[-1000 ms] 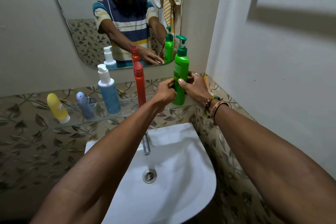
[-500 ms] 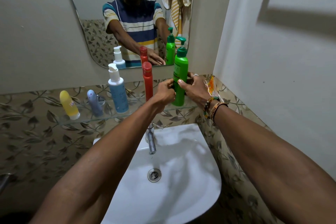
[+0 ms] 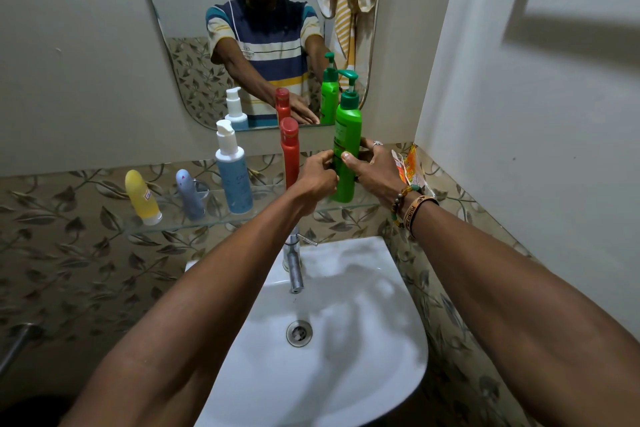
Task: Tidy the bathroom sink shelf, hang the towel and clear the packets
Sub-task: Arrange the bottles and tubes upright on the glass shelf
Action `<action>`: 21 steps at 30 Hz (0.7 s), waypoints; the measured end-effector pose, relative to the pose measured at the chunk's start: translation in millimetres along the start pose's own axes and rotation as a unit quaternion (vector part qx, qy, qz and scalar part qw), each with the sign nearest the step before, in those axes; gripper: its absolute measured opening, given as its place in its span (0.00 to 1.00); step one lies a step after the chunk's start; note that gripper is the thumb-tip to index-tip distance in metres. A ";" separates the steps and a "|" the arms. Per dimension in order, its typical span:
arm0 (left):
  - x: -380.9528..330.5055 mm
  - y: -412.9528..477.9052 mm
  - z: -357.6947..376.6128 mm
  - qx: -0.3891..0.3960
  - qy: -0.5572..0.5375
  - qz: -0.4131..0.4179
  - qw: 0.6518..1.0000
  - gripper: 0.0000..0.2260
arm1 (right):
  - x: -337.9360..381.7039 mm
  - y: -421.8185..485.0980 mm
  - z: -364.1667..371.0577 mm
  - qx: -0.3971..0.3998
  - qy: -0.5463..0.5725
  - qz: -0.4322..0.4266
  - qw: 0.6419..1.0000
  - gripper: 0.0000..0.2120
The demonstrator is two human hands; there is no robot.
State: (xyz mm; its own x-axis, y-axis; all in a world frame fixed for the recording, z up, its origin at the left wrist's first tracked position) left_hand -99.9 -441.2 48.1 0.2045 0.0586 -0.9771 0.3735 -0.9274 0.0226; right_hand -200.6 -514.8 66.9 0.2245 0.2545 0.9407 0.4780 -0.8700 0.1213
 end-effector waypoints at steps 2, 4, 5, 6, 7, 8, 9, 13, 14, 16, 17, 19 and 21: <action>-0.2 -0.1 -0.3 -0.001 0.001 -0.005 1.000 0.29 | -0.5 0.5 -0.2 -0.001 0.003 0.002 1.000 0.22; -0.5 -0.4 0.0 -0.003 -0.001 -0.012 1.000 0.29 | -1.2 1.0 -0.4 -0.001 0.003 0.006 1.000 0.23; -0.8 -1.0 0.2 -0.004 -0.002 -0.014 1.000 0.29 | -1.5 1.3 -0.2 0.000 0.001 0.007 1.000 0.23; -1.1 -1.7 0.5 -0.005 -0.003 -0.015 1.000 0.29 | -1.7 1.6 -0.2 0.001 -0.001 0.007 1.000 0.24; -1.5 -2.6 0.7 -0.007 -0.004 -0.014 1.000 0.29 | -2.0 1.8 -0.4 0.002 -0.002 0.007 1.000 0.24; -1.9 -3.1 0.8 -0.009 -0.005 -0.013 1.000 0.29 | -2.3 2.0 -0.6 0.003 -0.002 0.007 1.000 0.25; -2.2 -3.7 0.9 -0.011 -0.006 -0.012 1.000 0.29 | -2.7 2.2 -0.9 0.003 -0.001 0.007 1.000 0.25; -2.9 -3.6 0.3 -0.023 -0.004 -0.008 1.000 0.28 | -4.0 2.2 -1.5 0.003 -0.005 0.007 1.000 0.28; -2.5 -2.9 0.4 -0.026 -0.002 -0.007 1.000 0.27 | -4.7 2.8 -1.8 0.003 -0.005 0.007 1.000 0.28; -2.1 -1.8 1.3 -0.032 0.003 -0.005 0.999 0.26 | -6.6 4.0 -2.3 0.001 -0.005 0.010 1.000 0.29; -2.1 -1.3 1.9 -0.034 0.003 -0.002 0.999 0.26 | -7.7 4.6 -2.1 -0.001 -0.004 0.012 1.000 0.29; -1.9 -0.8 3.2 -0.036 0.004 0.000 0.999 0.25 | -9.1 5.9 -0.9 -0.006 -0.010 0.014 1.000 0.29; -1.4 -0.5 4.4 -0.033 0.002 -0.002 0.999 0.25 | -10.0 6.9 0.3 -0.010 -0.023 0.014 1.000 0.29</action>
State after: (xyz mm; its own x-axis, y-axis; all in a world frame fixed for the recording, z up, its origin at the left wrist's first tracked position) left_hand -104.3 -442.4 48.6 0.2070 0.0631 -0.9763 0.4324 -0.9011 0.0334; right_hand -199.3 -523.3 58.2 0.2770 0.2492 0.9280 0.4536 -0.8853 0.1024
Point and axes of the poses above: each hand's wrist, its own y-axis towards the middle knuckle, its own z-axis out of the palm, x = y × z, the point moved 8 cm from there along y, towards the middle knuckle, and after that the axes turned 5 degrees about z, right-handed, at the moved point
